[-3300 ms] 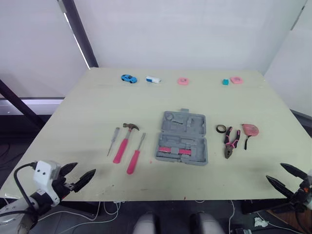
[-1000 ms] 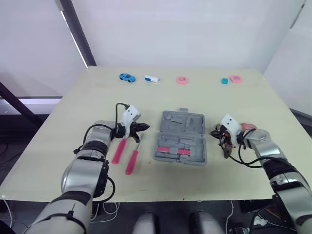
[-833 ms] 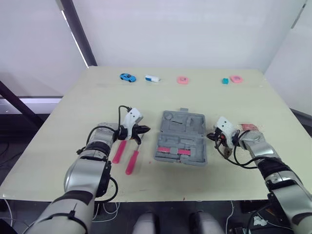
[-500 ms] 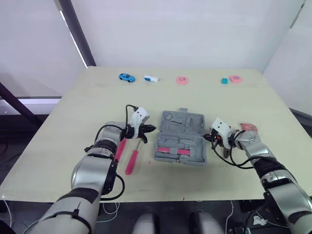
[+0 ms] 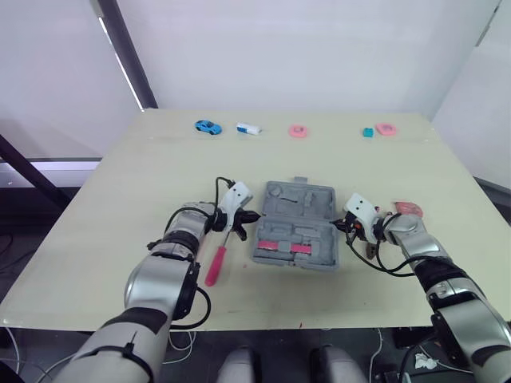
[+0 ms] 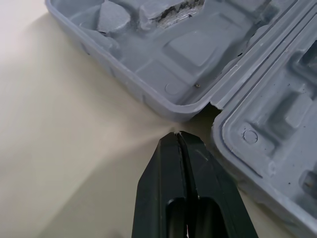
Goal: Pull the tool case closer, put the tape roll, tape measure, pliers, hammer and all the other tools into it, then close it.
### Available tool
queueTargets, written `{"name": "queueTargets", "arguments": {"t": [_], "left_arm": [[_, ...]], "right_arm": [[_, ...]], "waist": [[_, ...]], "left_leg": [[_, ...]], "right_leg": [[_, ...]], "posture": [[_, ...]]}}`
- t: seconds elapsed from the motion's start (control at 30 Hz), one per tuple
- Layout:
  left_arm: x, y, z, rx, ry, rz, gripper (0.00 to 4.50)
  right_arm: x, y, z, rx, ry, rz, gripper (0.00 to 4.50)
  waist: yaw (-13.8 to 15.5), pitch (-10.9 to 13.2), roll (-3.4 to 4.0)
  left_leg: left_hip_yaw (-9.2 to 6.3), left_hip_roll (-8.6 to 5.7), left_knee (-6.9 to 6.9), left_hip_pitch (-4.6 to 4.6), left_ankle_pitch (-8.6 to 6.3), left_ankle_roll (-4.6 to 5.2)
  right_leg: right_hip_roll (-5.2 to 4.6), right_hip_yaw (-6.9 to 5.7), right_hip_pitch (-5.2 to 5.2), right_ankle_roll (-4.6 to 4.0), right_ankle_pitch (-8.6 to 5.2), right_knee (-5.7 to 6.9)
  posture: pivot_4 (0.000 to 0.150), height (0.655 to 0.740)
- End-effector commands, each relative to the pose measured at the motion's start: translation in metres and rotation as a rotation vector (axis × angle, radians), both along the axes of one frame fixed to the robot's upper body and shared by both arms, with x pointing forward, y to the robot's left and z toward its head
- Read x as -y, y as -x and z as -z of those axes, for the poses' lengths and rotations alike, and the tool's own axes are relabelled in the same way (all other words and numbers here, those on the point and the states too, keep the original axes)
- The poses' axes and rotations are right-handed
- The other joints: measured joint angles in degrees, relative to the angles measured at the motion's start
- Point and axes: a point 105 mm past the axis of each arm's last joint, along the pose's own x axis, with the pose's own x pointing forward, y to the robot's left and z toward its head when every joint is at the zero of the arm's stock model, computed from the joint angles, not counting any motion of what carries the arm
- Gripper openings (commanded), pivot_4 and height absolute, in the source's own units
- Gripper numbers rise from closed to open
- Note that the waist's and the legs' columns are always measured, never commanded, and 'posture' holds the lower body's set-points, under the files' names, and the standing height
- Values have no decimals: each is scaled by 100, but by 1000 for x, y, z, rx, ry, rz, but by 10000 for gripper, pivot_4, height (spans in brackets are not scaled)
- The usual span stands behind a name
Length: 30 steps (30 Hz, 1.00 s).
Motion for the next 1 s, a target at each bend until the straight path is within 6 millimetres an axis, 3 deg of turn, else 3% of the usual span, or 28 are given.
{"name": "queueTargets", "arguments": {"t": [0.03, 0.37, 0.67, 1.0], "left_arm": [[6, -4, -9, 20, 4, 13, 631], [15, 3, 0, -23, 9, 62, 631], [8, 10, 4, -71, 10, 90, 631], [10, 21, 6, -134, 47, 164, 631]], "right_arm": [[-1, -5, -13, 46, -17, -2, 0], [-2, -4, -7, 33, -20, 4, 0], [-6, 0, -9, 21, -58, -27, 0], [-11, 16, -4, -24, -77, -123, 0]], "waist": [[0, 0, 0], [4, 0, 0], [1, 0, 0], [-6, 0, 0]], "left_leg": [[0, 0, 0, 0, 0, 0], [0, 0, 0, 0, 0, 0], [0, 0, 0, 0, 0, 0], [-1, 0, -1, 1, 0, 0]], "right_leg": [[0, 0, 0, 0, 0, 0], [0, 0, 0, 0, 0, 0], [0, 0, 0, 0, 0, 0], [1, -1, 0, 0, 0, 1]], "posture": [[1500, 7395], [1500, 7395], [1500, 7395], [1500, 7395]]}}
